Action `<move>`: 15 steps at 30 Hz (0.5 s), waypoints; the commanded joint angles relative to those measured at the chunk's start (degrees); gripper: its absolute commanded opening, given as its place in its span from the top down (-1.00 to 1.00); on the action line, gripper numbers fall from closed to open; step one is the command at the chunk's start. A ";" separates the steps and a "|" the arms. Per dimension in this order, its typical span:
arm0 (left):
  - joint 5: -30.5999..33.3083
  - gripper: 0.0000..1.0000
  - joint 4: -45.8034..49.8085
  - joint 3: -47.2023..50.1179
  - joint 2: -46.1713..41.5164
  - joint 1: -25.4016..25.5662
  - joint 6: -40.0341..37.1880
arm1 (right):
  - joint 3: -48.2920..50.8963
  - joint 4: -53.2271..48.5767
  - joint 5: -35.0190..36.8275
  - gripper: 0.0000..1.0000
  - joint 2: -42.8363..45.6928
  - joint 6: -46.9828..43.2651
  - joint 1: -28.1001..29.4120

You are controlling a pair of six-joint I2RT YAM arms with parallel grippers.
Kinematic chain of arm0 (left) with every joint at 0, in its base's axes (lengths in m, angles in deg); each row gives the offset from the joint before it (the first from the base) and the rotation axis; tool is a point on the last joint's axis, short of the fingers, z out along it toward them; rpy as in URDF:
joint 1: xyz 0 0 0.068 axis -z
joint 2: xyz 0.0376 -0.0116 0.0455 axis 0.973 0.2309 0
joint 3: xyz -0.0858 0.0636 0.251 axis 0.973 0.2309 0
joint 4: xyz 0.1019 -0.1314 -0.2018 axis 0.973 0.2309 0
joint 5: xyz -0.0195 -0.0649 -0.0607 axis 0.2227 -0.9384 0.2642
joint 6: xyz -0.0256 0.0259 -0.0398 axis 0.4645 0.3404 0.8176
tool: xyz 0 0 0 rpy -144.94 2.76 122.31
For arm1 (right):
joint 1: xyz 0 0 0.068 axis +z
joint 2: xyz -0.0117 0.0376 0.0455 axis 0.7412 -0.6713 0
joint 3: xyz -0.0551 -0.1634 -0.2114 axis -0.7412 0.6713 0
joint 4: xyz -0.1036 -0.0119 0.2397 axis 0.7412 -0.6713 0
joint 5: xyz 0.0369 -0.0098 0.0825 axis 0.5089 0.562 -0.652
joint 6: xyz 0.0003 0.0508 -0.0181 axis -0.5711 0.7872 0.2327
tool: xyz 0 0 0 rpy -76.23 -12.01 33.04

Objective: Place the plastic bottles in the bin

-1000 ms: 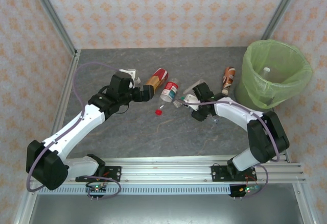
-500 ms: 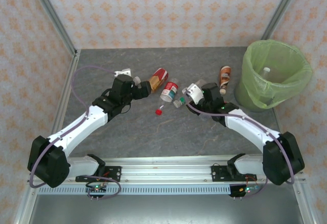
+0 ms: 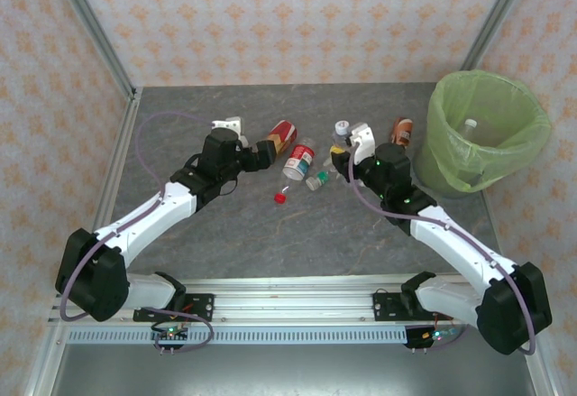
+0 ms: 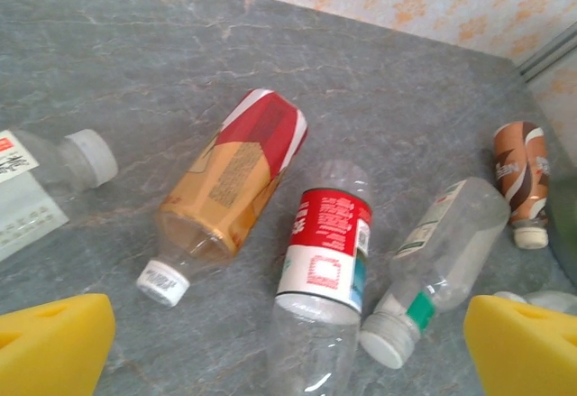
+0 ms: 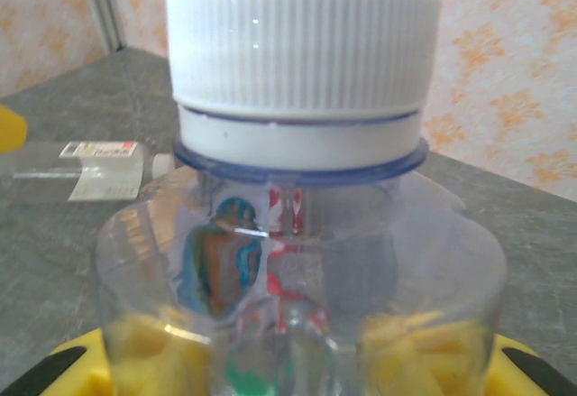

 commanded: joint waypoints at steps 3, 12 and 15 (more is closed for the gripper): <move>-5.37 -1.00 -4.32 -0.69 -0.36 0.32 1.62 | -2.85 4.19 7.54 0.27 2.26 6.17 -0.33; -5.93 -1.00 -7.51 1.70 -0.74 0.37 5.51 | -8.51 3.93 11.30 0.28 4.90 8.28 -3.88; -5.81 -1.00 -7.96 1.84 -0.90 0.39 6.33 | -10.16 4.45 11.18 0.28 5.96 7.74 -7.16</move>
